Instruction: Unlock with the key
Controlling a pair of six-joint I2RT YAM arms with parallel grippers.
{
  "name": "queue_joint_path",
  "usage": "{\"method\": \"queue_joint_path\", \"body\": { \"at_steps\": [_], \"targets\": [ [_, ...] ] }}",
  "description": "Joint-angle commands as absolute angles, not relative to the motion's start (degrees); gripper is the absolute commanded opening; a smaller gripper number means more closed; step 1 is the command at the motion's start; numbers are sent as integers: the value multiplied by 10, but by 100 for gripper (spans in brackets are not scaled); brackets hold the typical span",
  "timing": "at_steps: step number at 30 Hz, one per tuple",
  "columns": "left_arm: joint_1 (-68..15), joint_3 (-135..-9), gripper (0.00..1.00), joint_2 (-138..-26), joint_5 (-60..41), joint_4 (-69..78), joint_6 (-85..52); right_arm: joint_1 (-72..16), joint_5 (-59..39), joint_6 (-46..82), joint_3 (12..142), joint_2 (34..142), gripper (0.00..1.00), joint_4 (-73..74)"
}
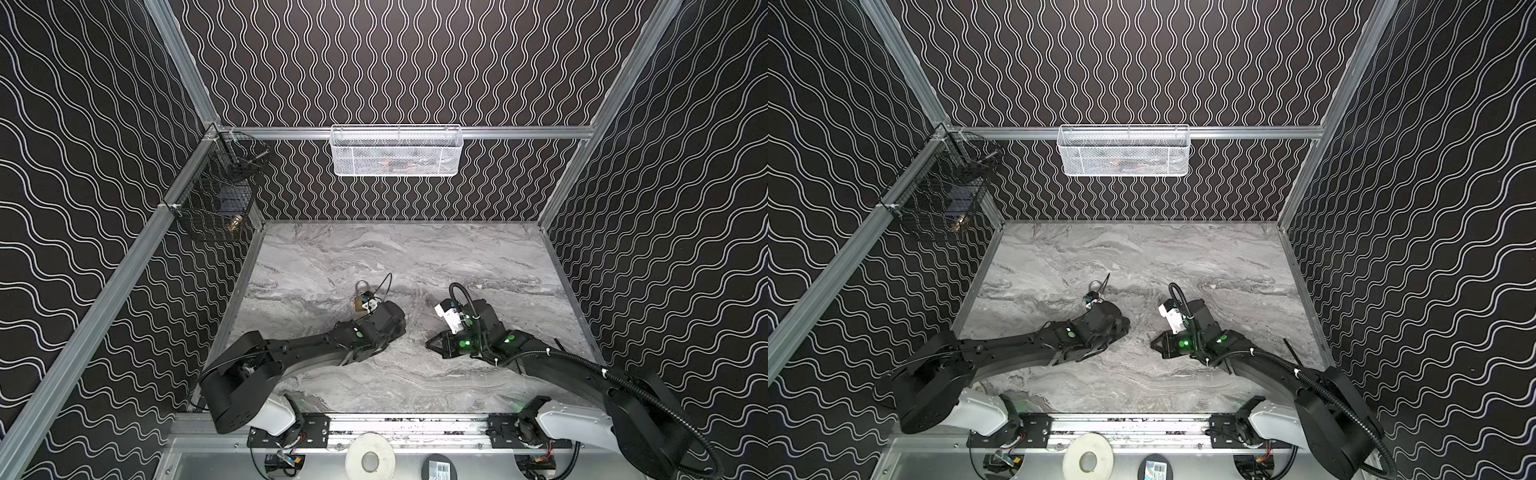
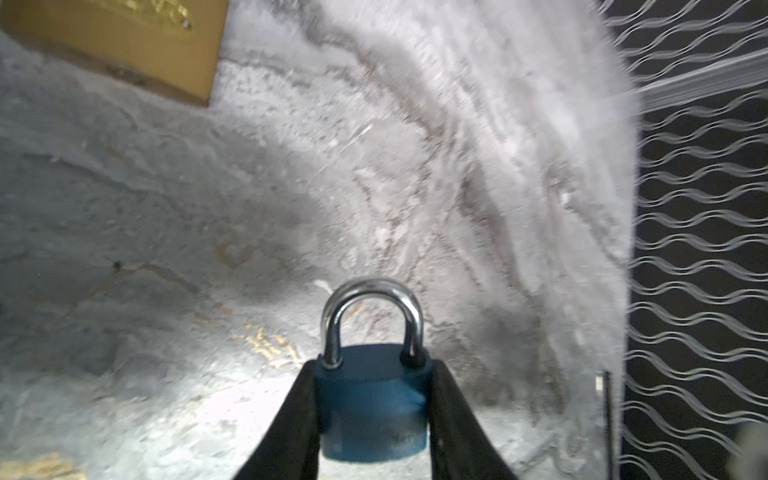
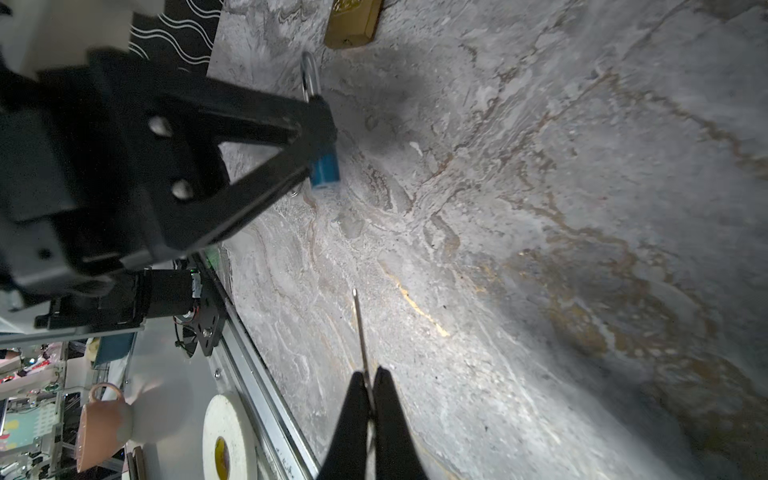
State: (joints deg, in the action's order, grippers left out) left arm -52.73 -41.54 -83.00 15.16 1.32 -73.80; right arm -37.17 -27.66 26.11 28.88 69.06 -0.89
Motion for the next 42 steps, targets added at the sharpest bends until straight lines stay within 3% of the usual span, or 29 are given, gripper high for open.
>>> {"method": "queue_joint_path", "body": {
  "at_steps": [1, 6, 42],
  "targets": [
    [-530, -400, 24, -808, 182, 74, -756, -388, -256, 287, 299, 699, 0, 17],
    [-533, -390, 24, -791, 188, 86, -750, -413, -214, 310, 323, 725, 0, 15],
    [-541, -381, 23, -777, 175, 104, -736, -446, -201, 300, 402, 798, 0, 23]
  ]
}}
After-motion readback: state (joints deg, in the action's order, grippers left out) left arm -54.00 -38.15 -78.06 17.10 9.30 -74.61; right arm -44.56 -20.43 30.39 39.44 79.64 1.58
